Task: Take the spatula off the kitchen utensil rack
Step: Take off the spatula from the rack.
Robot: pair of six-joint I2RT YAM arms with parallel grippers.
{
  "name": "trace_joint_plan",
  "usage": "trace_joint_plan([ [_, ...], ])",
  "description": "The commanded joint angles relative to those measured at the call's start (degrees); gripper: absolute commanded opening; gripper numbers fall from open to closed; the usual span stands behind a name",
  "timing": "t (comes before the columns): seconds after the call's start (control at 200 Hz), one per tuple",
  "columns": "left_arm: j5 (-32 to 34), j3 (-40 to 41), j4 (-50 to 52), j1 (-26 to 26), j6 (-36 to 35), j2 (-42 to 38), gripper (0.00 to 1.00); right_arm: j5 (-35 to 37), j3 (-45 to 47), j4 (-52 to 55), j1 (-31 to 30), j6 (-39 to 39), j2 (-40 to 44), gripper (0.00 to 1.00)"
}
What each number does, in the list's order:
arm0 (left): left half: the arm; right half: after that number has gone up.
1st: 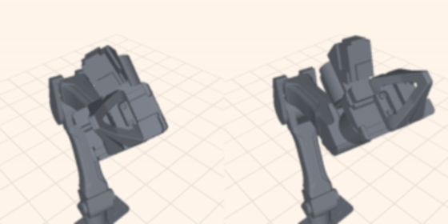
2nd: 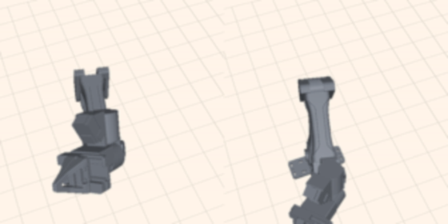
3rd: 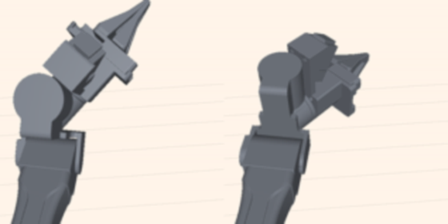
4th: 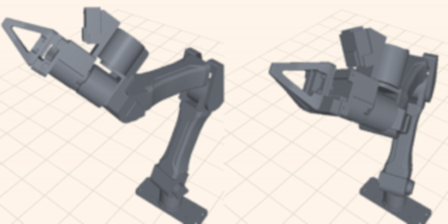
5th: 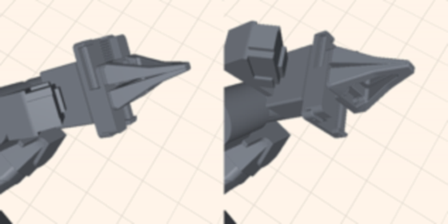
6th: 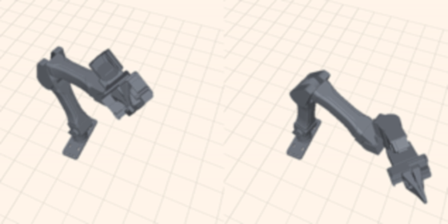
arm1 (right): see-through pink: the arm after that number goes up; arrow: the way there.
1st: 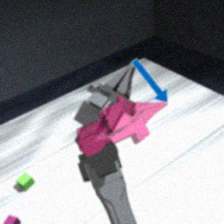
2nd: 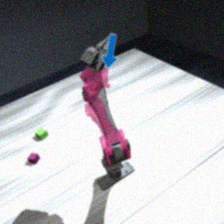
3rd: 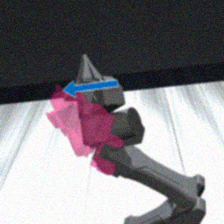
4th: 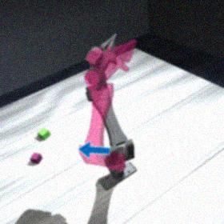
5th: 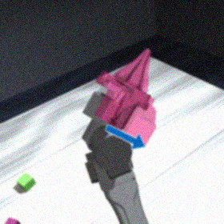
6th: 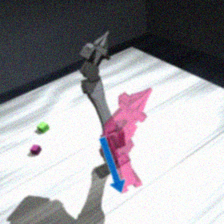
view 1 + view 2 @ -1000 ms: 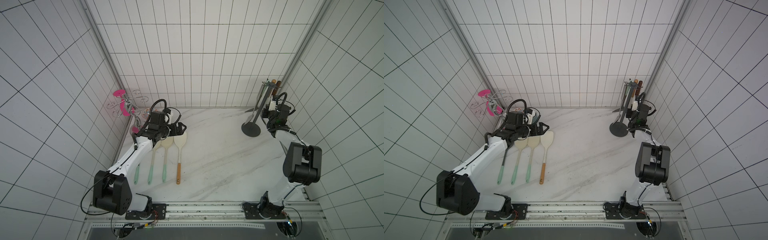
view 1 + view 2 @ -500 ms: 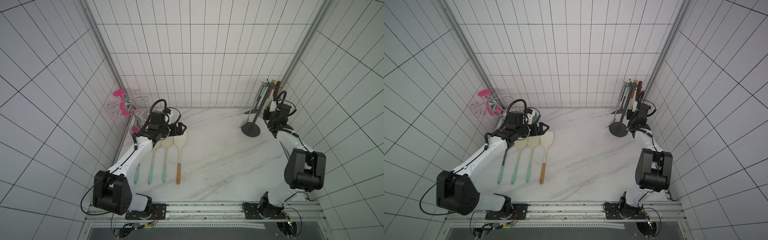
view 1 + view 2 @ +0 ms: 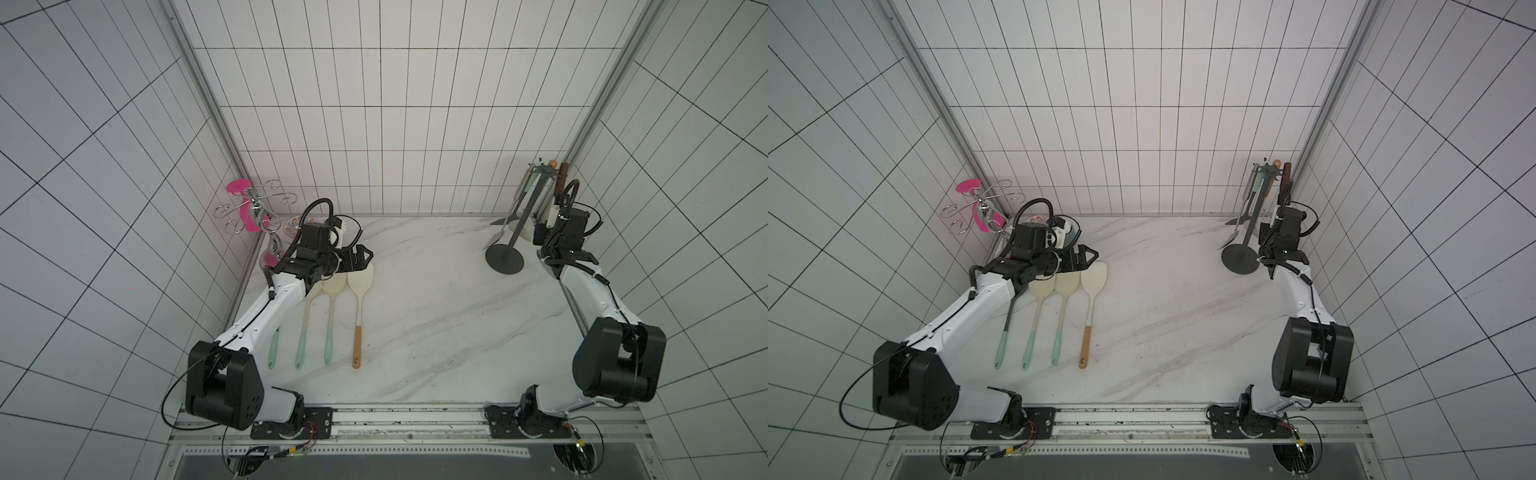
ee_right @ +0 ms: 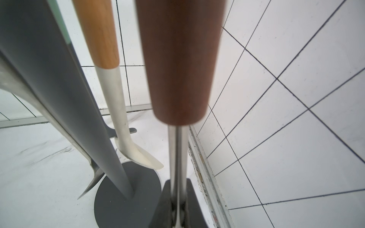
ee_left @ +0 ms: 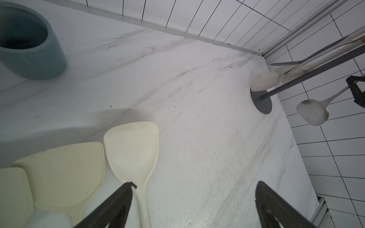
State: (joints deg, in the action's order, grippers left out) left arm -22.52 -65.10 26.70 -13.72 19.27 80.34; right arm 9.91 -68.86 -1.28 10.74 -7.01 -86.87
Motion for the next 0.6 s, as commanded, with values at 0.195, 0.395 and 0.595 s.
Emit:
trace_joint_plan([
  [0.195,-0.5,0.5,-1.9,0.2,-0.2,0.0,0.98,2.3,-5.1,-3.0,-0.1,-1.6,5.9,0.0],
  [0.395,-0.7,0.6,-2.0,0.0,-0.2,0.0,0.98,0.4,-4.7,-1.3,1.2,-5.3,6.7,0.0],
  [0.595,-0.7,0.6,-2.0,-0.2,-0.3,0.1,0.98,-12.0,-4.2,-3.4,6.7,-1.9,6.1,0.0],
])
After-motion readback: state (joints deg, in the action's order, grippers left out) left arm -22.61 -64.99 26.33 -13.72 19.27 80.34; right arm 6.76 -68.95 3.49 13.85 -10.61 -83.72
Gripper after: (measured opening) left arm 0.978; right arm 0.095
